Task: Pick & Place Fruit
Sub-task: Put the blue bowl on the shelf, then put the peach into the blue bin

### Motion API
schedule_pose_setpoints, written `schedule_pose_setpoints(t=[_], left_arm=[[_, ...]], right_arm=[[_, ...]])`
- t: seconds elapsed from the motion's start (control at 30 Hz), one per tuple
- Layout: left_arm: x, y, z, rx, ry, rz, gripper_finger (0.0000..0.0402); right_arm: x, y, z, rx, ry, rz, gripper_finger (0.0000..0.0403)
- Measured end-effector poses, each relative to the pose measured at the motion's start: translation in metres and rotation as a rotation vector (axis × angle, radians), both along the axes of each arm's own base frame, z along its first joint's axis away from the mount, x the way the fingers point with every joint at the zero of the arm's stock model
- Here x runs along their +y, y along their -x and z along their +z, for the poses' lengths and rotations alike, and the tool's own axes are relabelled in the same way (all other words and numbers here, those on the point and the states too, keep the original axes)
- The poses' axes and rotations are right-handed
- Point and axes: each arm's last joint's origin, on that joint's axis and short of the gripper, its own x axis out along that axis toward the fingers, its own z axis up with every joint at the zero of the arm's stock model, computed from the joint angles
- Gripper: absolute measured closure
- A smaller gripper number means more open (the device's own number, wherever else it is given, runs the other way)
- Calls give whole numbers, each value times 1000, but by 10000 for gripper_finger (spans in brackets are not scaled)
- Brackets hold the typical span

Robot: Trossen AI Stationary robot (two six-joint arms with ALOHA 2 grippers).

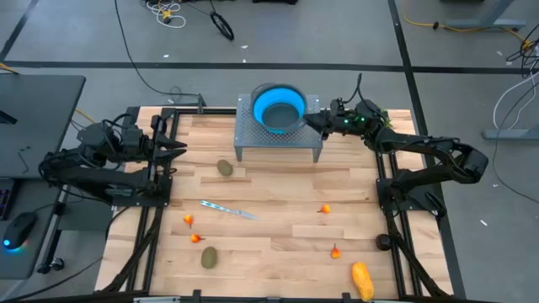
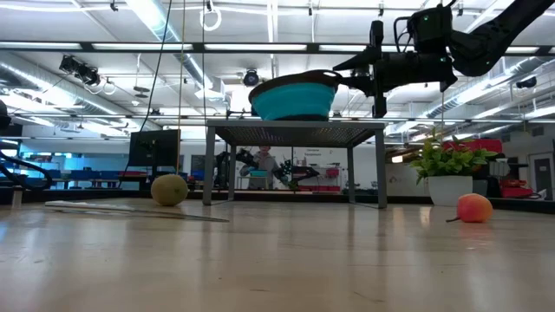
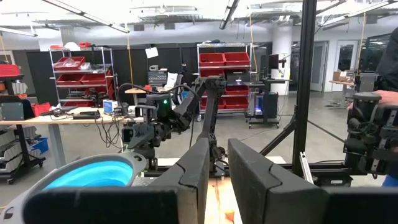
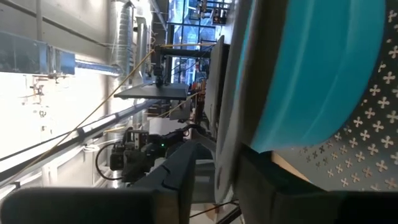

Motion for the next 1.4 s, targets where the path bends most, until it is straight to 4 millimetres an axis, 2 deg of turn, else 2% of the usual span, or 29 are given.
schedule_pose_setpoints(t=[0.33,0.83,1.0,1.2,1.4], left_arm=[[0,0,0,0,0,0,334],[0,0,0,0,0,0,334],[0,0,0,0,0,0,334],[0,0,0,0,0,0,334],[0,0,0,0,0,0,334]], right_arm=[[0,0,-7,68,-26,8,243],[1,1,-10,100,-30,12,239],[3,15,-2,111,10,-27,239],[7,31,-7,138,-1,-51,239],[12,38,-8,162,-4,-45,239]])
